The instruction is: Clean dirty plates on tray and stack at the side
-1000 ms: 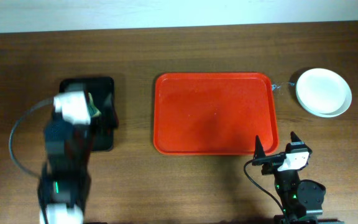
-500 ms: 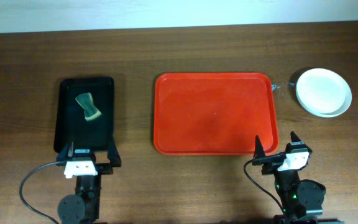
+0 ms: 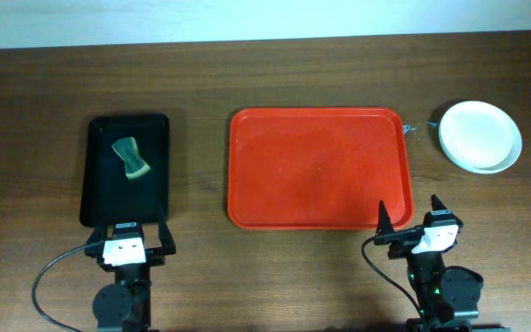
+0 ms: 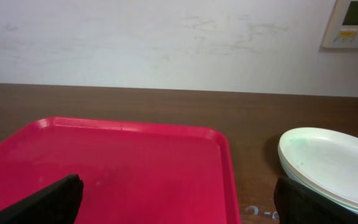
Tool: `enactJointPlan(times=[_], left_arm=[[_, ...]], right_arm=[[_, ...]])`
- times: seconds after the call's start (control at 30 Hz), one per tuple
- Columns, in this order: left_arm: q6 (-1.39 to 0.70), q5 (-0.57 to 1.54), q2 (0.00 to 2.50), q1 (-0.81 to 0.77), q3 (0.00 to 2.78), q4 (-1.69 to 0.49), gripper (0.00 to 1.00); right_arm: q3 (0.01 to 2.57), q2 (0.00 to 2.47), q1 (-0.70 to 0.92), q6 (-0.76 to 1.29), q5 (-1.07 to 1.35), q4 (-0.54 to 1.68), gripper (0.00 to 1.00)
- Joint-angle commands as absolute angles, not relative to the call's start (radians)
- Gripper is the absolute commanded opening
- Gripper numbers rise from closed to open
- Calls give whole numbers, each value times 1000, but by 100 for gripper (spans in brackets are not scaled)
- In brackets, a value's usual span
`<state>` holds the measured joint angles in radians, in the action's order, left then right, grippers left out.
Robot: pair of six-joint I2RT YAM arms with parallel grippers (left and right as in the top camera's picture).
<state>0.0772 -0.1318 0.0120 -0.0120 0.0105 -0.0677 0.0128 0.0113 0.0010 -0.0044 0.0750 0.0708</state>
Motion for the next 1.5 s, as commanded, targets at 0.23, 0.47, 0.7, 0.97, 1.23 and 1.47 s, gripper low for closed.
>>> enactJointPlan(times=[0.23,0.47,0.7,0.97,1.23,1.47], left_arm=[[20,-153,5,-10,8,-73,99],[-15,-148,5,-10,8,-73,99],[-15,-147,5,-10,8,-70,99],[-15,-147,5,-10,9,-70,99],[-15,-147,5,-10,8,-70,99],[-15,-147,5,-10,8,-70,99]], right_arm=[[6,4,8,-11,70,74,99],[6,4,8,-11,70,74,99],[6,4,8,-11,70,74,99],[6,4,8,-11,70,74,99],[6,4,8,-11,70,74,99],[6,4,8,-11,70,74,99]])
